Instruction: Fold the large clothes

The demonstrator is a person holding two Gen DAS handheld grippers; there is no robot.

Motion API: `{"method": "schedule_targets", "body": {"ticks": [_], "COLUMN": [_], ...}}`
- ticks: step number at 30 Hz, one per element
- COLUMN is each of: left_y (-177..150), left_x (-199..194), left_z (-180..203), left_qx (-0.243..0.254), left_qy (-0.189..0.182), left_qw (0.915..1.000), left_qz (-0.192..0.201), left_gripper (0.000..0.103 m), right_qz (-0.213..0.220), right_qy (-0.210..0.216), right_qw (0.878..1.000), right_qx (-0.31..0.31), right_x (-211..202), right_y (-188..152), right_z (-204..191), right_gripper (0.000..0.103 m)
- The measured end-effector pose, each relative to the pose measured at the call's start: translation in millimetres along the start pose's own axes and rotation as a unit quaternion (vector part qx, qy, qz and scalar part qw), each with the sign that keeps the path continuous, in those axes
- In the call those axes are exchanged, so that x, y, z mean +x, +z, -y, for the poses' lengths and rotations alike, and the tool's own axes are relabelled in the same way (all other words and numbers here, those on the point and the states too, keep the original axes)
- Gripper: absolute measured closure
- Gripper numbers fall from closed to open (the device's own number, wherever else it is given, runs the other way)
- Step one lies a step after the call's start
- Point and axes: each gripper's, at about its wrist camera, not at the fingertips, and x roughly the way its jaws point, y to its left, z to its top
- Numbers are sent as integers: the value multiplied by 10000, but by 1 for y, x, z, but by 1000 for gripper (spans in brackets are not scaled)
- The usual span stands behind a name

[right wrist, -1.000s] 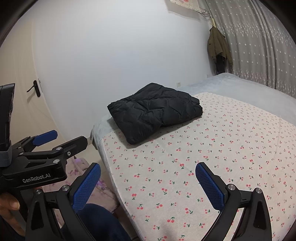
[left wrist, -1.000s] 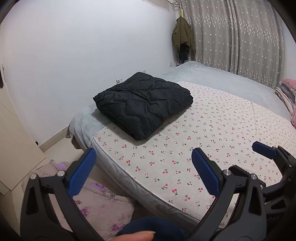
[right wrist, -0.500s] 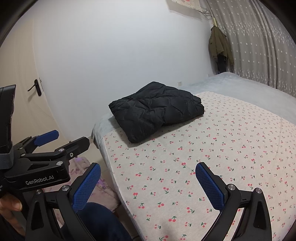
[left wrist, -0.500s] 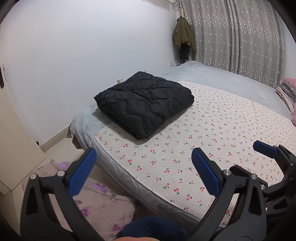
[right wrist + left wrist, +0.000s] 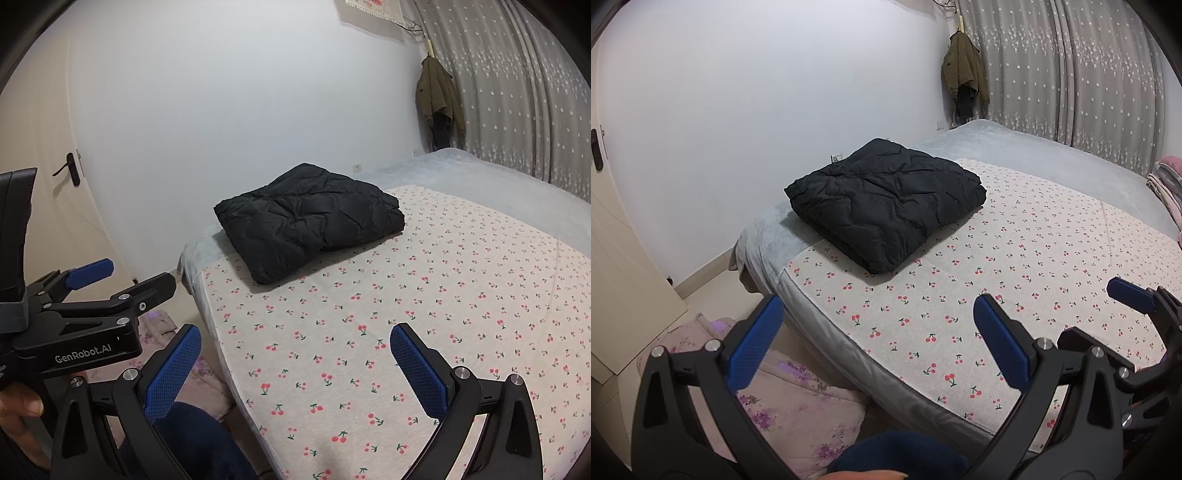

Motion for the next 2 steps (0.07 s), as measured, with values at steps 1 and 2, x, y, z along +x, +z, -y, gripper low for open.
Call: {"method": "schedule_targets", "body": {"ticks": [1,2], "left_y": [0,0], "left_x": [0,1], "left_z": [0,0], "left_qx": [-1,-2], "left_qy": [-6,-3], "left_qw": [10000,10000], "left_qz": [-4,-2], "left_gripper": [1,1], "right_qz": [3,2], "right_qy": [-17,-27], "right_qw": [10000,10000], "right_qx": [-6,-7], "right_x": [0,0], "right_y": [0,0], "right_z": [0,0], "right_gripper": [0,0]}}
